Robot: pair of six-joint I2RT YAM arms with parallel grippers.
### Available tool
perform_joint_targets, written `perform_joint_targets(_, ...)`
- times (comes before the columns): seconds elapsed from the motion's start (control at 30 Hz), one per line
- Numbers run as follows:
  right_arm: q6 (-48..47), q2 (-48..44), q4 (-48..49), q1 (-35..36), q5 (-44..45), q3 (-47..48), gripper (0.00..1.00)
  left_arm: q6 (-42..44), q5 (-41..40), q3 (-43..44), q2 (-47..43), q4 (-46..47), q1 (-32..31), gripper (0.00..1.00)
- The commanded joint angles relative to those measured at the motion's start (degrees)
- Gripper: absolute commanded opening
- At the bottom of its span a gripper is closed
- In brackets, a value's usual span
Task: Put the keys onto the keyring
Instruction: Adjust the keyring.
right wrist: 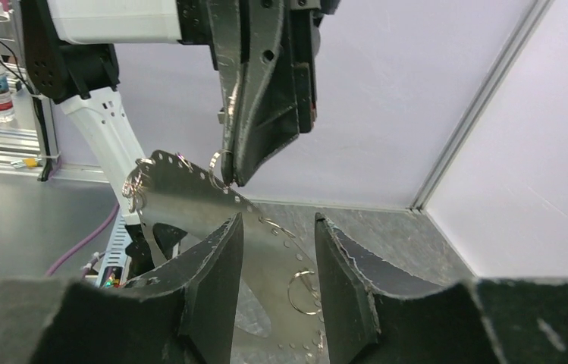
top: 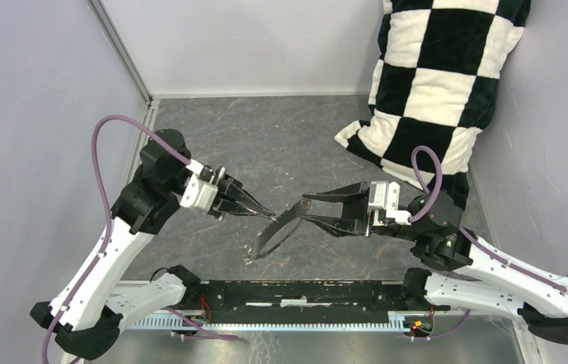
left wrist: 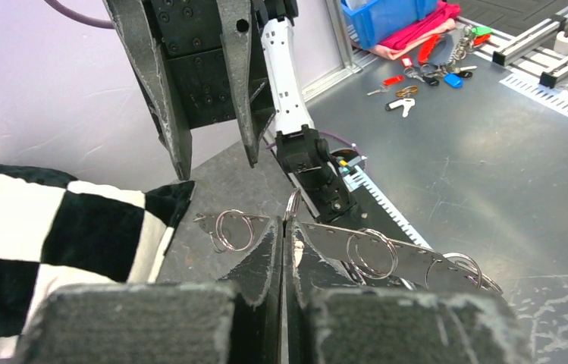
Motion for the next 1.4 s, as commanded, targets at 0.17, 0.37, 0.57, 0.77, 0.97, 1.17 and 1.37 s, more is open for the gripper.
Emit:
perform_joint_targets(0.17, 3.57, 0.68, 9.02, 0.12, -4.71, -2.99, 0.45, -20.92, -4.9, -0.96, 1.13, 15.23, -0.53, 0.02)
perform_joint_targets(0.37, 4.92, 2.04, 11.84, 0.18, -3.74, -4.59, 0.42, -24.56, -8.19, -2.69, 0.84, 18.38, -0.53, 0.02)
perform_joint_targets(0.57, 6.23, 3.8, 15.44, 0.12, -0.69, -6.14, 0.39, -24.64, -8.42, -3.17, 0.64, 19.02, -0.52, 0.02)
perform_joint_targets(0.77, 7.71, 4.47, 19.06, 0.12, 0.68, -6.82, 0.38, -23.18, -8.41, -4.05, 0.16, 19.08, -0.52, 0.02)
perform_joint_targets(0.97, 5.68, 4.13, 15.43, 0.17, 0.36, -5.32, 0.38, -6.21, -7.15, -3.22, -0.81, 8.38, -0.55, 0.02)
perform_joint_targets(1.17, 2.18, 1.4, 8.81, 0.19, 2.39, -3.51, 0.38, 14.11, -9.51, -0.34, -0.51, -2.46, -0.52, 0.02)
perform_joint_targets(1.37, 1.84, 1.63, 6.49, 0.14, 2.22, -2.34, 0.38, 18.25, -9.73, -0.62, -0.96, -3.0, -0.54, 0.02)
